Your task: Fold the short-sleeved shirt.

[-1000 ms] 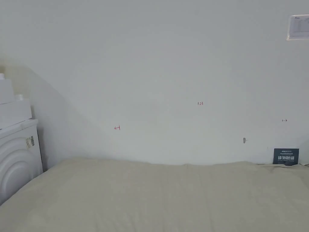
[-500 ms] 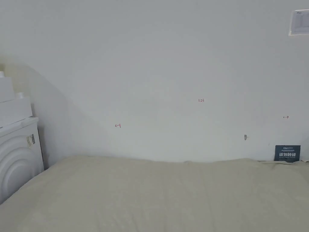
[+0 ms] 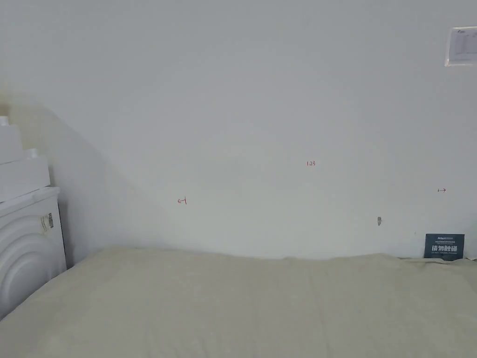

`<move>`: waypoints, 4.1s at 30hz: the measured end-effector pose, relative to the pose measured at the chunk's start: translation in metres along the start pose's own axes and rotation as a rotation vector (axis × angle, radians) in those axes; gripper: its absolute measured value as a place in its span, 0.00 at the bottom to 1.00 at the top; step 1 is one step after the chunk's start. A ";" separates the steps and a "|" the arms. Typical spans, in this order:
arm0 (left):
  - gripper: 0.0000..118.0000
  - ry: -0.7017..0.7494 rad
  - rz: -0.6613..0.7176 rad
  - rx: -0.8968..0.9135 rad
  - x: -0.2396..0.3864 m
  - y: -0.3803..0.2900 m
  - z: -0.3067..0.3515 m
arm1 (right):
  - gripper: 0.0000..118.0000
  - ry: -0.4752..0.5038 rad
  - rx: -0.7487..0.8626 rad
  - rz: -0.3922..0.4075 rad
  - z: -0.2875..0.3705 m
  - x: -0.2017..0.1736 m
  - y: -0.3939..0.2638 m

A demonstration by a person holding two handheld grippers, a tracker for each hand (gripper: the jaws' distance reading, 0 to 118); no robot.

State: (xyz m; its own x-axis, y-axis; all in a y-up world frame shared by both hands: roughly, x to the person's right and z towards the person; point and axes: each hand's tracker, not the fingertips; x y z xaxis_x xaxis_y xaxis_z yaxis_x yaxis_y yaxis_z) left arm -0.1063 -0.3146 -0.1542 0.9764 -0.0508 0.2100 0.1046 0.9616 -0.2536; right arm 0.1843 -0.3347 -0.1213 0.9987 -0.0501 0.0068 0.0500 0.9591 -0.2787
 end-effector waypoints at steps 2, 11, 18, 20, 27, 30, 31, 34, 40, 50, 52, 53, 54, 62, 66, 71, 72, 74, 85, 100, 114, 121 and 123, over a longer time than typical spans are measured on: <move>1.00 -0.008 0.000 -0.001 -0.001 -0.001 0.000 | 0.95 0.004 -0.001 0.002 0.000 -0.001 0.000; 1.00 -0.010 0.003 0.000 -0.001 -0.002 0.000 | 0.95 0.018 -0.010 0.015 -0.001 -0.004 0.001; 1.00 -0.012 0.012 -0.002 -0.001 -0.003 -0.001 | 0.95 0.017 -0.008 0.018 -0.001 -0.005 0.001; 1.00 -0.012 0.011 -0.004 -0.001 -0.003 -0.001 | 0.95 0.020 -0.011 0.018 -0.001 -0.005 0.001; 1.00 -0.015 0.008 -0.005 0.000 -0.003 -0.001 | 0.95 0.017 -0.010 0.020 0.000 -0.005 0.002; 1.00 -0.016 0.009 -0.003 0.000 -0.003 -0.001 | 0.95 0.018 -0.007 0.018 0.000 -0.004 0.002; 1.00 -0.017 0.009 -0.003 0.000 -0.003 -0.001 | 0.95 0.017 -0.008 0.018 0.000 -0.004 0.002; 1.00 -0.014 0.007 -0.003 0.000 -0.002 -0.001 | 0.95 0.018 -0.011 0.016 0.000 -0.004 0.001; 1.00 -0.016 0.008 -0.009 0.000 -0.004 -0.001 | 0.95 0.024 -0.016 0.015 -0.001 -0.004 0.001; 1.00 -0.014 0.009 -0.011 -0.001 -0.002 -0.003 | 0.95 0.037 -0.026 0.003 -0.002 -0.003 0.002; 1.00 -0.020 0.017 -0.010 -0.002 -0.001 -0.002 | 0.95 0.050 -0.023 -0.013 -0.002 -0.003 0.003; 1.00 -0.020 0.017 -0.009 -0.002 -0.001 -0.002 | 0.95 0.056 -0.021 -0.018 -0.002 -0.002 0.004; 1.00 -0.019 0.014 -0.008 -0.002 -0.001 -0.002 | 0.95 0.051 -0.021 -0.015 -0.002 -0.003 0.004; 1.00 -0.016 0.014 -0.013 -0.002 0.002 -0.002 | 0.95 0.048 -0.026 -0.026 -0.004 -0.002 0.005; 1.00 -0.024 0.060 -0.027 -0.005 0.005 -0.003 | 0.95 0.204 -0.143 -0.292 -0.015 0.011 0.010; 1.00 -0.028 0.065 -0.033 -0.004 0.004 -0.005 | 0.95 0.053 -0.077 -0.475 -0.012 0.007 0.020; 1.00 -0.032 0.062 -0.040 -0.004 0.003 -0.005 | 0.95 -0.021 -0.087 -0.459 -0.010 0.002 0.023; 1.00 -0.033 0.063 -0.041 -0.002 0.002 -0.005 | 0.95 -0.122 -0.143 -0.404 -0.009 -0.006 0.033; 1.00 -0.047 0.048 -0.039 0.002 0.001 -0.006 | 0.95 -0.052 -0.165 -0.551 -0.023 0.009 0.025; 1.00 -0.055 0.038 -0.027 0.004 0.003 -0.007 | 0.95 0.038 0.001 -0.478 -0.002 0.006 0.033; 1.00 -0.036 0.074 0.057 0.000 0.014 0.004 | 0.98 0.570 0.131 -0.819 -0.020 0.037 -0.018; 1.00 -0.012 0.070 0.075 -0.003 0.017 0.005 | 0.98 0.384 -0.008 -0.688 -0.023 0.031 -0.004; 1.00 -0.013 0.103 0.077 -0.008 0.018 0.004 | 0.98 0.253 0.029 -0.493 -0.018 0.024 0.000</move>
State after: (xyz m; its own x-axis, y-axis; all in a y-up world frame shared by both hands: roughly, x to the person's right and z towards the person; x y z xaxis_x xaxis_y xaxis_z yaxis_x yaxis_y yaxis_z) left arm -0.1129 -0.2961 -0.1566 0.9787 0.0520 0.1986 -0.0112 0.9795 -0.2010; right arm 0.2078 -0.3407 -0.1383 0.8239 -0.5574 -0.1023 0.5153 0.8120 -0.2741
